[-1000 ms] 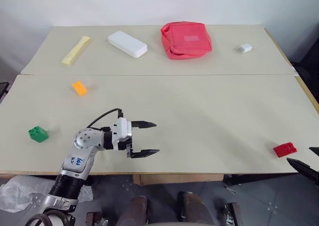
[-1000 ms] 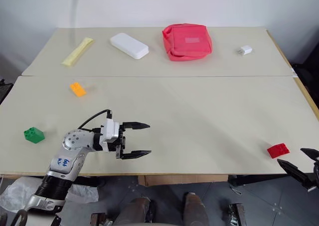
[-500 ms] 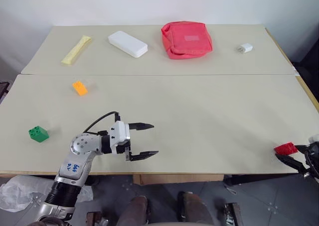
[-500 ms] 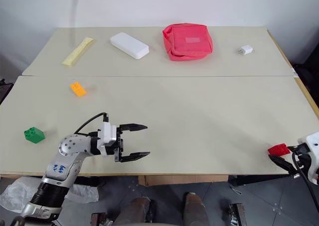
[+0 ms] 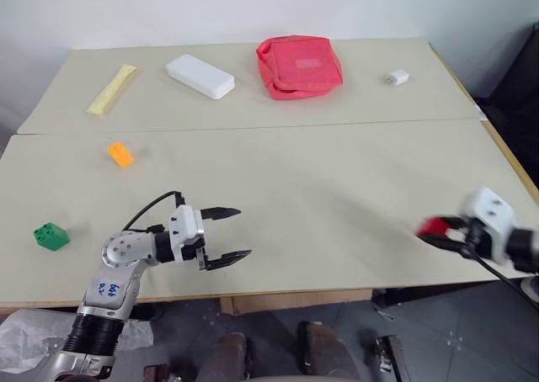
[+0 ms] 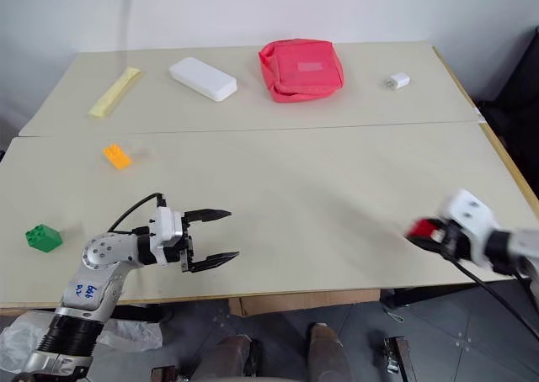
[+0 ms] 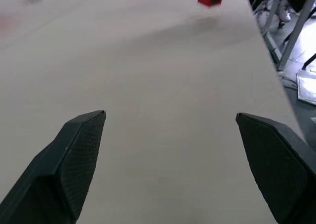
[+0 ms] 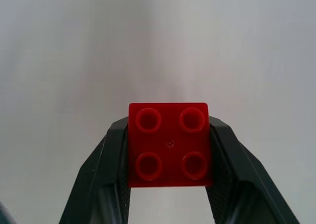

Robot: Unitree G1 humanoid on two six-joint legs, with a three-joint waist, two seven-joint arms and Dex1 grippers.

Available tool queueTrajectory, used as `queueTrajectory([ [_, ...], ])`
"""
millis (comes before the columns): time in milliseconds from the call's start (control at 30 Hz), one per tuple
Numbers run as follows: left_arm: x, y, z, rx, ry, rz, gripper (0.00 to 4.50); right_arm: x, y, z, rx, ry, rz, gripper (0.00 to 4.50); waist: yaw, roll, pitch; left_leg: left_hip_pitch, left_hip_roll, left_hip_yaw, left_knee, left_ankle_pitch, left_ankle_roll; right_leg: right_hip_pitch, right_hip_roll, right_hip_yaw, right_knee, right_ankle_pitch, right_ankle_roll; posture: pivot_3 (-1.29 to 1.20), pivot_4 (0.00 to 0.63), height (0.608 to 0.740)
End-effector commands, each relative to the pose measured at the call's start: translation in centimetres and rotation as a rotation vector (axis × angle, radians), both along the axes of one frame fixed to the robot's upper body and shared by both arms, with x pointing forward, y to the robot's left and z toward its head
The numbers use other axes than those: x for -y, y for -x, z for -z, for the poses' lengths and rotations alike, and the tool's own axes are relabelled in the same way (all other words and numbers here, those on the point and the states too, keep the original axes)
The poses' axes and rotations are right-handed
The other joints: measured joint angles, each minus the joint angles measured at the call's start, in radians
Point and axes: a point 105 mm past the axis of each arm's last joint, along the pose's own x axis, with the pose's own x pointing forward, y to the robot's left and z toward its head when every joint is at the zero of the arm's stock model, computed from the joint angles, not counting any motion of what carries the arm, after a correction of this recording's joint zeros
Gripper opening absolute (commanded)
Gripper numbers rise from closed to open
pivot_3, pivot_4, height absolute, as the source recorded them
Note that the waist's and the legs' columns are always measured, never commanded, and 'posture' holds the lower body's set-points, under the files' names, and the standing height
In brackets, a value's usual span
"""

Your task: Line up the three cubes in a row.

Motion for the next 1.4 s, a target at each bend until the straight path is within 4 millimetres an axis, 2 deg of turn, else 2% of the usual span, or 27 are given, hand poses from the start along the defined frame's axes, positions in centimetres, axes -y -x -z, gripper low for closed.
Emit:
queueTrajectory([
  [33, -0.9, 0.5, -1.1, 0.04, 0.038, -0.067, 4.5, -5.8, -1.0, -0.4, -0.013, 0.013, -0.238, 1.51, 0.002, -0.001, 0.001, -0.001, 0.0, -0.001, 0.0, 0.0, 0.0, -0.001, 0.0, 0.0, 0.0, 0.0, 0.0, 0.0, 0.15, 0.74],
  [200, -2.5, 1.7, -0.9, 0.068, 0.033, -0.209, 4.5, -14.0, -3.4, -0.1, -0.014, 0.125, -0.493, 1.51, 0.001, -0.001, 0.001, -0.005, -0.001, -0.002, 0.001, -0.001, 0.0, -0.004, -0.002, 0.0, -0.001, 0.0, -0.001, 0.0, 0.15, 0.74],
  [367, -3.5, 2.9, -0.6, 0.08, 0.029, -0.316, 4.5, -16.9, -4.9, 1.0, -0.016, 0.176, -0.526, 1.51, 0.024, -0.002, 0.0, -0.014, -0.002, -0.006, 0.004, -0.003, 0.002, -0.008, -0.003, -0.005, 0.001, 0.0, -0.001, 0.0, 0.15, 0.74],
  [467, -4.0, 3.1, -0.4, 0.084, 0.025, -0.348, 4.5, -18.1, -5.0, 1.4, -0.022, 0.159, -0.539, 1.51, 0.025, -0.002, 0.0, -0.021, -0.007, -0.007, 0.011, -0.005, 0.004, -0.018, -0.006, -0.007, 0.01, 0.0, -0.002, 0.0, 0.15, 0.74],
  [533, -4.2, 3.0, -0.7, 0.104, 0.034, -0.377, 4.5, -18.8, -5.0, 1.6, -0.027, 0.155, -0.553, 1.51, 0.023, -0.002, 0.0, -0.022, -0.007, -0.007, 0.014, -0.005, 0.004, -0.017, -0.006, -0.014, 0.01, 0.0, -0.002, 0.0, 0.15, 0.74],
  [667, -4.3, 3.2, -0.9, 0.115, 0.042, -0.403, 4.5, -19.4, -5.2, 1.8, -0.018, 0.157, -0.553, 1.51, 0.021, -0.002, 0.0, -0.022, -0.006, -0.007, 0.016, -0.005, 0.004, -0.016, -0.006, -0.018, 0.01, 0.0, -0.002, 0.0, 0.15, 0.74],
  [833, -5.1, 3.6, -1.6, 0.113, 0.093, -0.449, 4.5, -19.9, -5.3, 0.4, 0.021, 0.123, -0.564, 3.19, 0.008, -0.002, 0.0, -0.022, -0.004, -0.006, 0.016, -0.005, 0.002, -0.017, -0.005, -0.017, 0.012, 0.0, -0.003, 0.0, 0.15, 0.74],
  [967, -7.1, 3.6, -1.8, 0.14, 0.075, -0.535, 4.5, -18.5, -4.9, -1.6, 0.088, 0.079, -0.589, 4.48, 0.006, -0.002, 0.0, -0.022, -0.004, -0.006, 0.016, -0.005, 0.002, -0.017, -0.005, -0.017, 0.013, 0.0, -0.003, 0.0, 0.15, 0.74],
  [1100, -10.3, 3.8, -2.2, 0.16, 0.139, -0.701, 4.5, -17.5, -3.5, -3.7, 0.219, -0.017, -0.657, 4.48, 0.005, -0.002, 0.0, -0.022, -0.004, -0.006, 0.016, -0.006, 0.003, -0.017, -0.005, -0.017, 0.012, 0.0, -0.003, 0.0, 0.15, 0.74],
  [1233, -14.2, 5.3, -1.4, 0.162, 0.176, -0.929, 4.5, -17.2, -0.9, -5.5, 0.319, -0.318, -0.693, 4.48, 0.0, -0.002, 0.0, -0.022, -0.003, -0.006, 0.016, -0.006, 0.002, -0.016, -0.005, -0.017, 0.011, 0.0, -0.003, 0.0, 0.15, 0.74],
  [1267, -15.0, 5.8, -1.3, 0.166, 0.188, -0.982, 4.5, -17.0, -0.7, -5.6, 0.338, -0.377, -0.678, 4.48, -0.001, -0.002, 0.0, -0.022, -0.003, -0.006, 0.016, -0.006, 0.002, -0.016, -0.005, -0.017, 0.01, 0.0, -0.003, 0.0, 0.15, 0.74],
  [1400, -18.3, 8.9, -1.2, 0.191, 0.251, -1.224, 4.5, -15.6, 1.2, -4.1, 0.319, -0.554, -0.628, 4.48, 0.003, -0.003, 0.0, -0.022, -0.002, -0.005, 0.016, -0.006, 0.002, -0.016, -0.005, -0.014, 0.01, 0.0, -0.003, 0.0, 0.15, 0.74],
])
